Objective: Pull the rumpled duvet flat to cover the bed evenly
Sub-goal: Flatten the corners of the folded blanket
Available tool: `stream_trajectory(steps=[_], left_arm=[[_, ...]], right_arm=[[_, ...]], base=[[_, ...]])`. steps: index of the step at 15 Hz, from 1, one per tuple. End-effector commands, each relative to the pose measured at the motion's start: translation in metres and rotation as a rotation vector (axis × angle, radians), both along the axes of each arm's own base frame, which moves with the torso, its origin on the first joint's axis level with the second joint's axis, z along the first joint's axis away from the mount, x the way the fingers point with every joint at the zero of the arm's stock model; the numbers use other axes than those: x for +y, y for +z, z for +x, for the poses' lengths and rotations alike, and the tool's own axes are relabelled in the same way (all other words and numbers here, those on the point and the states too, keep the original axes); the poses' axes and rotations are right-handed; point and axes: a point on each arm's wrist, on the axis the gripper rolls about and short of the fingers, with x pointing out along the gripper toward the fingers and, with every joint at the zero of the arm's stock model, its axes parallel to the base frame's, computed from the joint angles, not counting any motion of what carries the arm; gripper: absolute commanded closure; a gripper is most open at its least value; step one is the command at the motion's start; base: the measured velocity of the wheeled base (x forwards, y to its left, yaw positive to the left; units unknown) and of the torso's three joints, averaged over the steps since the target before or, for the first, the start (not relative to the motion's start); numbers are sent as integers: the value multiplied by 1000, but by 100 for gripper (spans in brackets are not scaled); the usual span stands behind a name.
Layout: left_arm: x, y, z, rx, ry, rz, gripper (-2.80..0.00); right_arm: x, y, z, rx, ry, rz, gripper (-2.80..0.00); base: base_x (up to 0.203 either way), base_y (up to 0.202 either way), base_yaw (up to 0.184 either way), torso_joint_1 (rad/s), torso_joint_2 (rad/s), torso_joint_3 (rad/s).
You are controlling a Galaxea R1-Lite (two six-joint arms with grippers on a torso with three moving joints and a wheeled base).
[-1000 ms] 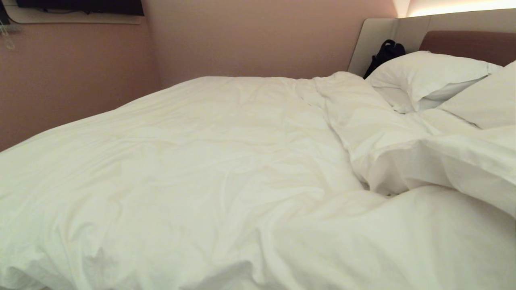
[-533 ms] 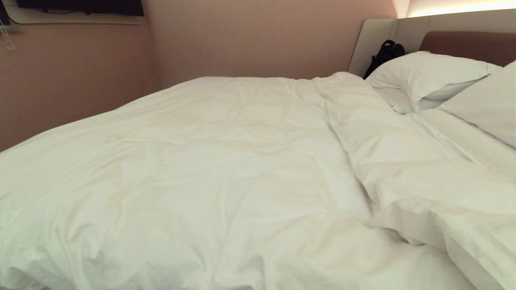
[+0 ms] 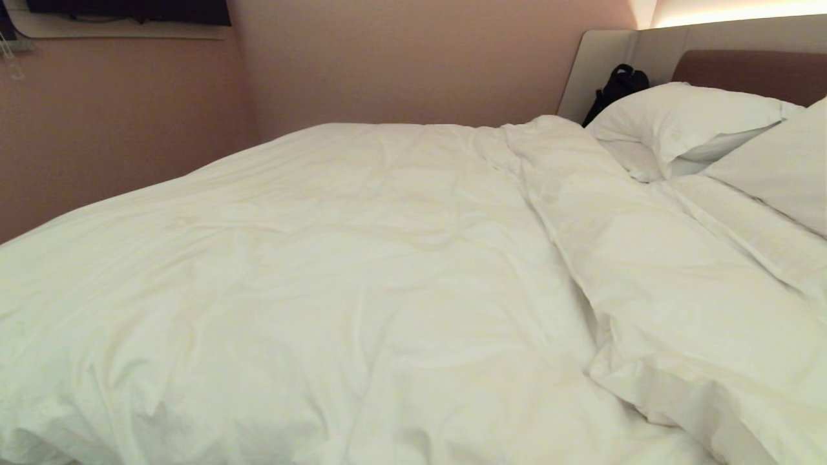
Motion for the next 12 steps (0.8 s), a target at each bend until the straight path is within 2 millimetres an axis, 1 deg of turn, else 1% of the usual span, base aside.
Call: stream_trajectory(steps=[1, 3, 5, 6, 10, 11, 12], left_arm=[[0, 0, 0, -1, 0, 0, 0], [0, 0, 0, -1, 0, 0, 0], [0, 0, 0, -1, 0, 0, 0], [0, 0, 0, -1, 0, 0, 0], [0, 0, 0, -1, 0, 0, 0], [0, 0, 0, -1, 0, 0, 0], [0, 0, 0, -1, 0, 0, 0]], right_arm=[[-12, 5, 25, -138, -24, -80, 0], [-20, -4, 41, -136, -43, -103, 0], [-25, -8, 53, -140, -35, -128, 0], [-27, -7, 56, -138, -30, -137, 0], [-25, -9, 54, -134, -23, -147, 0], [-25, -10, 53, -136, -21, -151, -234], [-24, -11, 51, -140, -18, -157, -280]], base=[[0, 0, 0, 0, 0, 0], [0, 0, 0, 0, 0, 0], [0, 0, 0, 0, 0, 0], [0, 0, 0, 0, 0, 0], [0, 0, 0, 0, 0, 0], [0, 0, 0, 0, 0, 0], [0, 0, 0, 0, 0, 0]])
